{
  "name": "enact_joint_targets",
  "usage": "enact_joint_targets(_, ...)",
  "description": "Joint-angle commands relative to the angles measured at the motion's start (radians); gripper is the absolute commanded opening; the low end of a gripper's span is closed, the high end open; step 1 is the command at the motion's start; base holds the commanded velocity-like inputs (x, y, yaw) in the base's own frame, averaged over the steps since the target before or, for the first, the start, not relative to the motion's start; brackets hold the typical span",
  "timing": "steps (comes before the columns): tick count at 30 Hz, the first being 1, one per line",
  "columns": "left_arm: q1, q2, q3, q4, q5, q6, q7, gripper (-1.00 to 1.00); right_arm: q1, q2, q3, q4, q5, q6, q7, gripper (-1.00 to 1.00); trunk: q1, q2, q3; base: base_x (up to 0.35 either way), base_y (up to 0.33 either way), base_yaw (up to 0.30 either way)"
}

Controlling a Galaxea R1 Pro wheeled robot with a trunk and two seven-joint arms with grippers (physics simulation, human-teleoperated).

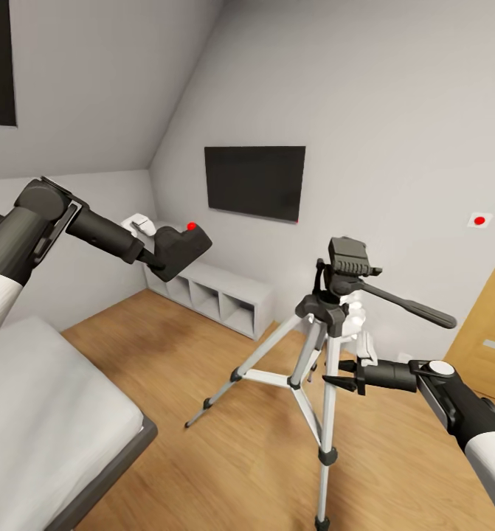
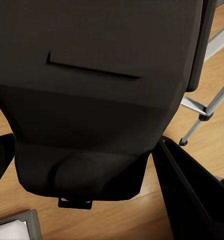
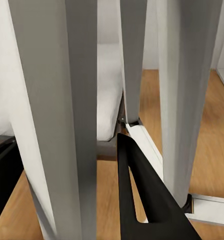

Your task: Attach the digital camera to the camera tripod in the bedroom.

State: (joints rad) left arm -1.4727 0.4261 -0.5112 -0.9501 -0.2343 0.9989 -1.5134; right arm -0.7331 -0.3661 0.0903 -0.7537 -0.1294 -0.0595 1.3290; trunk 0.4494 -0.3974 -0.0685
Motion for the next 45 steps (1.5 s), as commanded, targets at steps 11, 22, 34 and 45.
enact_joint_targets(11,-0.001,0.0,-0.001,-0.001,-0.01,0.01,-0.01,-1.0,-0.002,0.001,0.012,0.001,-0.007,-0.012,0.0,-1.0,0.001,-0.003,-0.002,0.0,0.0,0.0)
enact_joint_targets(22,-0.001,0.0,-0.002,-0.001,-0.01,0.01,-0.01,-1.0,-0.002,0.001,0.048,0.001,-0.007,-0.014,-0.001,-1.0,0.001,-0.003,-0.002,0.0,0.0,0.0)
enact_joint_targets(34,-0.001,0.0,-0.002,-0.001,-0.01,0.01,-0.01,-1.0,-0.002,0.001,0.051,0.001,-0.007,-0.017,-0.002,-1.0,0.001,-0.003,-0.002,0.0,0.0,0.0)
enact_joint_targets(45,-0.001,0.0,-0.003,-0.001,-0.01,0.01,-0.01,-1.0,-0.002,0.001,0.052,0.001,-0.007,-0.017,-0.003,-1.0,0.001,-0.003,-0.002,0.0,0.0,0.0)
